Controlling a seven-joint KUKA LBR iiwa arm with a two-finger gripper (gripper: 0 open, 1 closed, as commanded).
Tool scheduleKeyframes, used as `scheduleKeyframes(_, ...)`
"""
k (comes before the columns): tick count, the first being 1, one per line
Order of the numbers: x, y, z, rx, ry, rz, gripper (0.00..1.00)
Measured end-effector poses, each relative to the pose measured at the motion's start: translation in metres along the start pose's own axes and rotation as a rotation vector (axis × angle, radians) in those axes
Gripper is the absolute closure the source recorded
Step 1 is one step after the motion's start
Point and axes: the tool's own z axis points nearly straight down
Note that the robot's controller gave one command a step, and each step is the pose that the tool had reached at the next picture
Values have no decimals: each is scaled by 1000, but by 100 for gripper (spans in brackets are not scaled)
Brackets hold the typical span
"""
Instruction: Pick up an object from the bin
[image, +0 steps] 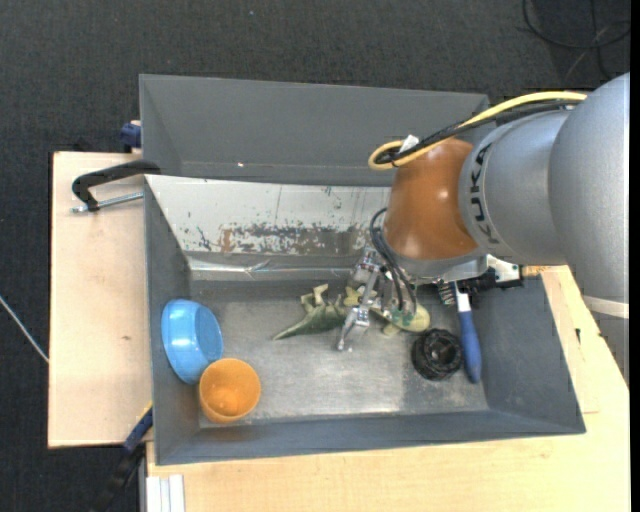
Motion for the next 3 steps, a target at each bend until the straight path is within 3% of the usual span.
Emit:
scheduleKeyframes(1, -2, 0, -2, -2, -9, 2, 100)
scheduleKeyframes(2, 21, 2, -125, 0, 3, -37, 100)
scheduleKeyframes(3, 20, -5, -153, 1, 6, -30, 100)
